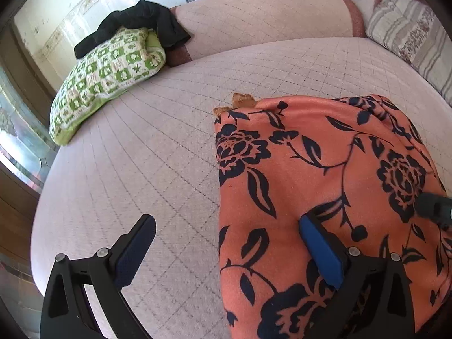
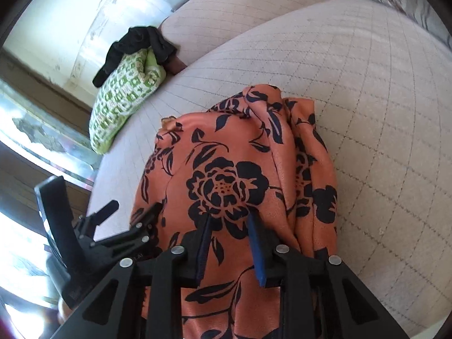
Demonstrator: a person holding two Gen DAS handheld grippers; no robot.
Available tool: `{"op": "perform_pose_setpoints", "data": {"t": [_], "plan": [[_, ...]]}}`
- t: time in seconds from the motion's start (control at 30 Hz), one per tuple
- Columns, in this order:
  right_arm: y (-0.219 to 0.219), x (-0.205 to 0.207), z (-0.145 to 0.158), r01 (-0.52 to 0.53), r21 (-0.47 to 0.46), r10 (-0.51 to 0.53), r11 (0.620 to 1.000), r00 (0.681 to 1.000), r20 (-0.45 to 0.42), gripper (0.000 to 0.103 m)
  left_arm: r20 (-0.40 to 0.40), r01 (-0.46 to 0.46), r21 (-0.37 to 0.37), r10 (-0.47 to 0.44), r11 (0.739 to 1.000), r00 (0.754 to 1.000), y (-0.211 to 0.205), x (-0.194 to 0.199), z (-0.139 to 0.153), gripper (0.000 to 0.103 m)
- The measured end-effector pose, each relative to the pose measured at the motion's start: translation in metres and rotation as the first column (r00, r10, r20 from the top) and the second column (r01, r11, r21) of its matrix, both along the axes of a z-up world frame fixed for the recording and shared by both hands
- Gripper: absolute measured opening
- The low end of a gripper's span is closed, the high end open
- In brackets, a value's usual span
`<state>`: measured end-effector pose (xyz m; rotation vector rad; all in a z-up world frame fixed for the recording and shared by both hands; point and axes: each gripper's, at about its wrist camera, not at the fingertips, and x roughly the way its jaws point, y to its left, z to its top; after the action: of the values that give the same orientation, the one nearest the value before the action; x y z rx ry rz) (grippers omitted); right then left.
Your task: Fold small clothes
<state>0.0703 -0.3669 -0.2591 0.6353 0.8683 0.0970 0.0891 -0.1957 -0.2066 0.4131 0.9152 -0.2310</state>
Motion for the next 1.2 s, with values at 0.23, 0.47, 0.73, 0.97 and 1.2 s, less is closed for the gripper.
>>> {"op": "perform_pose_setpoints", "data": {"t": [0.23,0.47,0.73,0.97,1.2], "plan": [[-0.003,-0.008,0.009,-0.004,0.034,0.002,0.999,0.998,0.056,0.032,0.031,0.001,-0.052,0.001,0.999,1.0,0.022,-0.042,0.018,0.102],[0.016,-0.006,0.0,-0.057,-0.067,0.055,0.996,0.998,-0.031,0.028,0.054,0.04,0.011,-0.04,0.999,0.998,0.021,-0.065,0.002,0.102],[0.01,-0.012,0.0,-0.044,-0.027,0.043,0.999,0.999,-0.03,0.027,0.067,0.037,0.023,-0.038,0.999,0.997,0.018,-0.069,0.001,0.102],[0.013,-0.039,0.018,-0.061,-0.074,0.066,0.995,0.995,0.07,0.028,0.07,0.026,0.019,-0.028,0.999,0.997,0.019,-0.07,0.001,0.102],[0.01,-0.032,-0.003,-0.087,-0.065,0.084,0.994,0.995,-0.045,0.028,0.063,0.034,0.009,-0.035,0.999,0.997,0.02,-0.068,-0.001,0.102]]}}
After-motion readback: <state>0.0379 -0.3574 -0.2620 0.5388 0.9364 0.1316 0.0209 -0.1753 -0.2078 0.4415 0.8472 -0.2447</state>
